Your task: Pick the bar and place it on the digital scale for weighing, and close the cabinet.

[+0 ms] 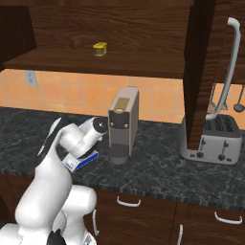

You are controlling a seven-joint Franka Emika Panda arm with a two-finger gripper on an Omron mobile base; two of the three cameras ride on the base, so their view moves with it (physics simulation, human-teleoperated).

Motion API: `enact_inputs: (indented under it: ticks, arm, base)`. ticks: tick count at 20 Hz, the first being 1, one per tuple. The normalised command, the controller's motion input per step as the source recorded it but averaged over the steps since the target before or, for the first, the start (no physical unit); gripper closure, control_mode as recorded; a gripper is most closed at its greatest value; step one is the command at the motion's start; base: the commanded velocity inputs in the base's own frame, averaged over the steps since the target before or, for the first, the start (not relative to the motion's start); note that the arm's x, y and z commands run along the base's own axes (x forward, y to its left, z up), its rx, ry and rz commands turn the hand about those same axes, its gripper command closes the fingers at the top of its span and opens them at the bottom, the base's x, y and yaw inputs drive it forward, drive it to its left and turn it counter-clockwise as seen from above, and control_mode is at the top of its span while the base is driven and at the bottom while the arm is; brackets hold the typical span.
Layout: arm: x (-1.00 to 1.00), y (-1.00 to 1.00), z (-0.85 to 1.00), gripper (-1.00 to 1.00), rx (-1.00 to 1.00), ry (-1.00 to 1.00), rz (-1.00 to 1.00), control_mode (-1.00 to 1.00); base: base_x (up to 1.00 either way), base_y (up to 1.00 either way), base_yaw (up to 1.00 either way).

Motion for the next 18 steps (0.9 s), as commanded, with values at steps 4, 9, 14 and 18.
enact_inputs:
  ticks: [4,9,14,18]
  arm:
    - [0.21,-0.02,-0.64,1.0,0.0,0.08,0.0,-1.0]
    - [0.17,-0.06,-0.41,1.0,0.0,0.05,0.0,-1.0]
    - [0.11,-0.03,-0.35,1.0,0.0,0.0,0.0,-1.0]
    - [0.13,0.0,-0.31,1.0,0.0,0.0,0.0,-1.0]
  base:
    - [0.0,0.0,0.0]
    - [0.0,0.0,0.0]
    - [0.0,0.0,0.0]
    - [0.0,0.0,0.0]
